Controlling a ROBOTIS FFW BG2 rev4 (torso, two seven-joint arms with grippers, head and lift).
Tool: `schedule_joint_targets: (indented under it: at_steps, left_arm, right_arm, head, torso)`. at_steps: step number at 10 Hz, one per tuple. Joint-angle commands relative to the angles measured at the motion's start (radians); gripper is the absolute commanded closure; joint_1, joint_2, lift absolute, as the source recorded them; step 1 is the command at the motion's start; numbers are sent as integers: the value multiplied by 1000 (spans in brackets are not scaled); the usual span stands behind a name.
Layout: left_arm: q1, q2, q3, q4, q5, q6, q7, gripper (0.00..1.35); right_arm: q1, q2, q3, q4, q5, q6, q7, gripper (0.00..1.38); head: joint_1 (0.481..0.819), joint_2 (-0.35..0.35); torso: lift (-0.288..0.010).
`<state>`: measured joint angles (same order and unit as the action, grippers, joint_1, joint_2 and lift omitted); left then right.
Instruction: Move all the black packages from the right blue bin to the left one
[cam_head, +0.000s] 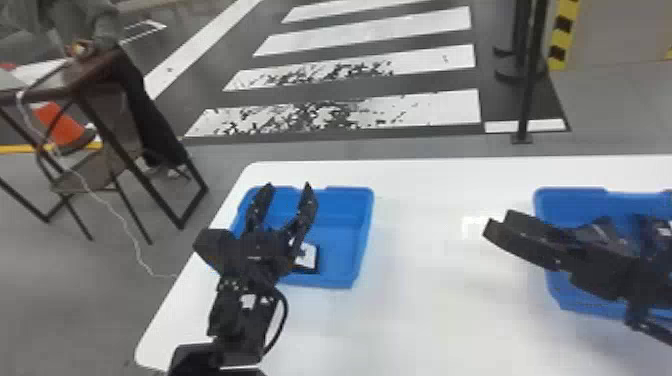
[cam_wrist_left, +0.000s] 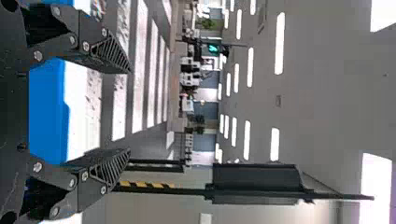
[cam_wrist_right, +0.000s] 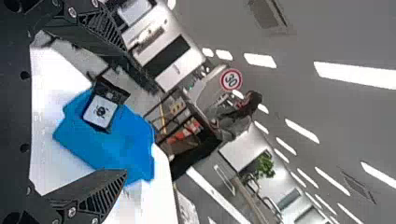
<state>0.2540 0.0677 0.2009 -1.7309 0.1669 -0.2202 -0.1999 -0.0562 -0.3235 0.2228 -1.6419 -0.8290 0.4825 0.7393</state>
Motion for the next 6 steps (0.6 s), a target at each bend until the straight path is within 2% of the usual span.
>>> schedule_joint_targets:
  at_steps: [1,2,3,5,6]
  left_arm:
    - [72,-3,-27,-104,35,-50,-7,111]
    - [136,-8,-33,-204,54,-6,-7,114]
    - [193,-11,-49,-268,90,14,-6,114]
    - [271,-19,-83,-339,124,29,-7,114]
    - [279,-17,-99,-339,130,29,-9,113]
  right_arm:
    - [36,4,-111,-63,157,35,-41,137]
    - [78,15,-199,-151,281,87,-104,139]
    - [108,29,-275,-212,390,141,-164,139]
    - [142,46,-376,-340,552,345,-239,139]
    - [130,44,-392,-355,598,450,-264,139]
  head:
    - [695,323]
    - [695,271]
    - [695,247]
    - [695,124]
    - [695,64]
  torso:
    - [-140]
    - [-140]
    - [-140]
    - [-140]
    - [-140]
